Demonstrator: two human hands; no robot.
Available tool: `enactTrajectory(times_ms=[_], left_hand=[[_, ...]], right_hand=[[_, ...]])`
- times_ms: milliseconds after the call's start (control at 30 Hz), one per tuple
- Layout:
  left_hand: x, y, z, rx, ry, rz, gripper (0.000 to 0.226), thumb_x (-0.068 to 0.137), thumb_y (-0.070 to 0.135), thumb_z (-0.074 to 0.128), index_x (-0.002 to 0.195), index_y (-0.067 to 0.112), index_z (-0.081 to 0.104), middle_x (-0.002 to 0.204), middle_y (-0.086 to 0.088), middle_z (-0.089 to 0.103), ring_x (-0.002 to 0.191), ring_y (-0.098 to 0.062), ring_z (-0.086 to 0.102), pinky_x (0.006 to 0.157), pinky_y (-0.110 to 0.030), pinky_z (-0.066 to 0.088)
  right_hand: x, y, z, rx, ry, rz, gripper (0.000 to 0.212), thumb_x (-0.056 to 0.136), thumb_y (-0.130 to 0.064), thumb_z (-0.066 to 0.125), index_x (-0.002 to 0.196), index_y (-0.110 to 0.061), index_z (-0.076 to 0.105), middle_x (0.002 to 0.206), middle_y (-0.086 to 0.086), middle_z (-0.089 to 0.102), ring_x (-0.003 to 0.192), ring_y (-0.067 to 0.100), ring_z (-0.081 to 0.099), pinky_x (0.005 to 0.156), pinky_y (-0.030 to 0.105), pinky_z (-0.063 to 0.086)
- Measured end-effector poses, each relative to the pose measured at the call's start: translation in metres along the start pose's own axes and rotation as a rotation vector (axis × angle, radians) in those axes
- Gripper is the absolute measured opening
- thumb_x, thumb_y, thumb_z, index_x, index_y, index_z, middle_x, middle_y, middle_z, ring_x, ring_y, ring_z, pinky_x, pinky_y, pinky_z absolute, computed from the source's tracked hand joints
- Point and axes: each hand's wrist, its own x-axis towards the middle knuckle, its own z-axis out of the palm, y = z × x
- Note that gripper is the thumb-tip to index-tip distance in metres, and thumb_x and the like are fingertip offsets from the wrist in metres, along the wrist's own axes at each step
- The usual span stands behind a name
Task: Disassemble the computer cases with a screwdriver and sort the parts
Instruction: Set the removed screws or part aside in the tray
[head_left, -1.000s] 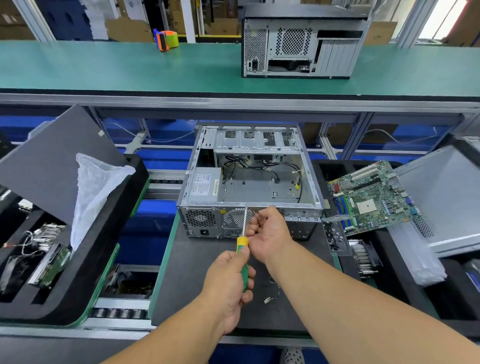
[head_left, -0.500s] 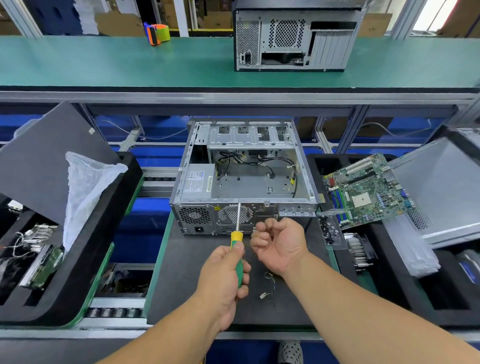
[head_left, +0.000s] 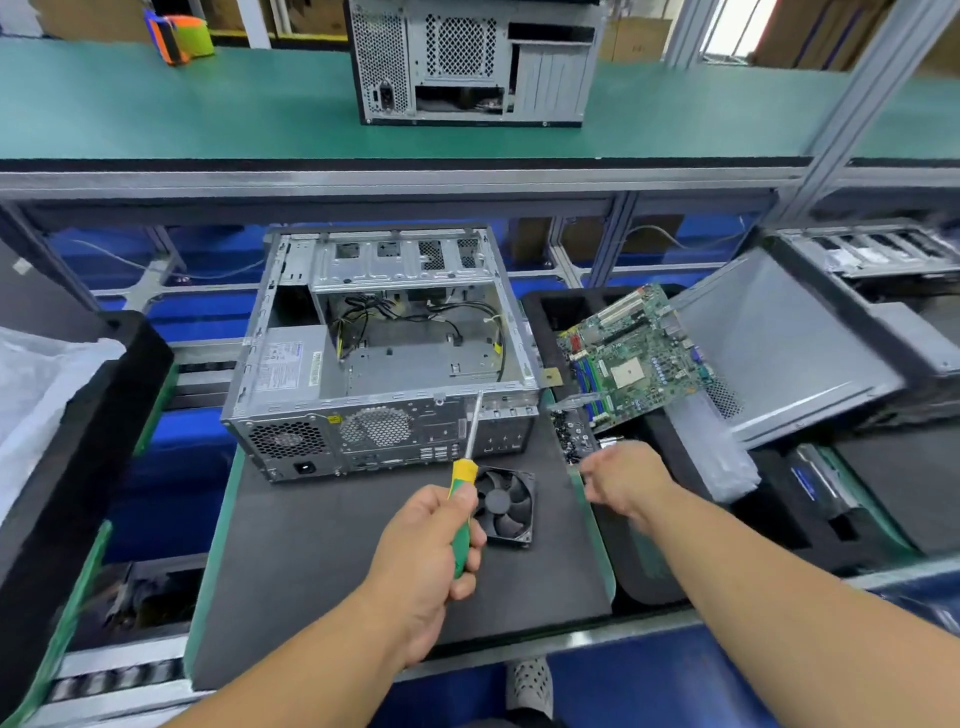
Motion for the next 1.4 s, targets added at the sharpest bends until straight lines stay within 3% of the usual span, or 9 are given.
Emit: enactTrajectory(times_ms=[100, 233, 433, 733, 933, 1000, 1167, 1300, 1400], left_hand=[[0.001, -0.003, 0.009, 0.031, -0.031, -0.003, 0.025, 0.102, 0.034, 0.063, 0.101, 0.010, 0.056, 0.073, -0.007, 0.059, 0.057, -0.017, 0.046, 0.043, -0.027, 0.029], [0.000, -0.007, 0.013, 0.065, -0.045, 0.007, 0.026, 0.102, 0.034, 0.063, 0.100, 0.009, 0.057, 0.074, -0.008, 0.060, 0.057, -0.016, 0.047, 0.044, -0.027, 0.029], [0.002, -0.007, 0.006, 0.080, -0.032, 0.023, 0.026, 0.101, 0.034, 0.064, 0.098, 0.009, 0.057, 0.074, -0.009, 0.059, 0.058, -0.016, 0.047, 0.043, -0.028, 0.030], [0.005, -0.006, 0.002, 0.065, -0.040, 0.039, 0.026, 0.101, 0.034, 0.064, 0.099, 0.009, 0.057, 0.073, -0.009, 0.059, 0.056, -0.016, 0.047, 0.042, -0.026, 0.029], [0.006, -0.003, 0.000, 0.040, -0.047, 0.047, 0.025, 0.099, 0.033, 0.066, 0.097, 0.010, 0.057, 0.073, -0.010, 0.059, 0.056, -0.017, 0.047, 0.043, -0.027, 0.027], [0.006, -0.002, -0.002, 0.043, -0.056, 0.047, 0.022, 0.097, 0.032, 0.069, 0.092, 0.014, 0.059, 0.073, -0.009, 0.058, 0.056, -0.017, 0.047, 0.043, -0.026, 0.027], [0.006, -0.004, -0.005, 0.120, -0.038, 0.069, 0.018, 0.096, 0.026, 0.071, 0.086, 0.018, 0.058, 0.068, -0.004, 0.054, 0.056, -0.014, 0.046, 0.044, -0.027, 0.031], [0.004, -0.006, -0.007, 0.161, 0.006, 0.083, 0.018, 0.097, 0.024, 0.070, 0.088, 0.014, 0.058, 0.065, -0.003, 0.054, 0.055, -0.015, 0.047, 0.044, -0.029, 0.037], [0.002, -0.006, -0.009, 0.192, 0.035, 0.073, 0.017, 0.097, 0.023, 0.070, 0.091, 0.014, 0.057, 0.063, -0.001, 0.054, 0.054, -0.013, 0.048, 0.045, -0.028, 0.039]], right_hand=[[0.012, -0.012, -0.009, -0.553, 0.076, -0.179, 0.026, 0.103, -0.025, 0.050, 0.120, -0.026, 0.069, 0.118, -0.001, 0.072, 0.109, 0.024, 0.068, 0.079, 0.027, 0.049], [0.027, -0.024, -0.010, -0.703, 0.051, -0.244, 0.032, 0.102, -0.018, 0.048, 0.127, -0.021, 0.068, 0.128, 0.001, 0.068, 0.117, 0.024, 0.064, 0.094, 0.035, 0.055], [0.044, -0.031, 0.000, -0.628, 0.045, -0.204, 0.028, 0.098, -0.015, 0.052, 0.115, -0.010, 0.073, 0.114, 0.012, 0.070, 0.107, 0.032, 0.067, 0.081, 0.032, 0.050], [0.042, -0.034, -0.009, -0.246, 0.040, -0.166, 0.023, 0.093, -0.007, 0.058, 0.083, -0.024, 0.071, 0.113, 0.008, 0.074, 0.108, 0.028, 0.068, 0.092, 0.034, 0.055], [0.029, -0.022, -0.007, -0.018, 0.149, -0.108, 0.034, 0.086, 0.003, 0.060, 0.072, -0.027, 0.067, 0.092, 0.007, 0.075, 0.079, 0.022, 0.070, 0.075, 0.037, 0.062], [0.012, -0.017, 0.005, 0.072, 0.203, -0.133, 0.024, 0.085, -0.004, 0.058, 0.075, -0.024, 0.067, 0.087, 0.004, 0.075, 0.083, 0.026, 0.072, 0.078, 0.045, 0.063], [-0.040, -0.006, 0.059, -0.042, 0.083, -0.387, 0.012, 0.081, -0.031, 0.060, 0.091, -0.036, 0.065, 0.090, -0.017, 0.067, 0.087, 0.007, 0.063, 0.072, 0.022, 0.049], [-0.054, 0.001, 0.082, -0.443, -0.099, -0.569, 0.094, 0.066, -0.071, 0.070, 0.145, -0.031, 0.040, 0.144, -0.004, 0.039, 0.136, 0.018, 0.032, 0.112, 0.042, 0.037], [-0.048, 0.003, 0.083, -0.655, -0.204, -0.588, 0.121, 0.064, -0.070, 0.079, 0.159, -0.031, 0.017, 0.162, -0.001, 0.021, 0.150, 0.025, 0.015, 0.119, 0.050, 0.029]])
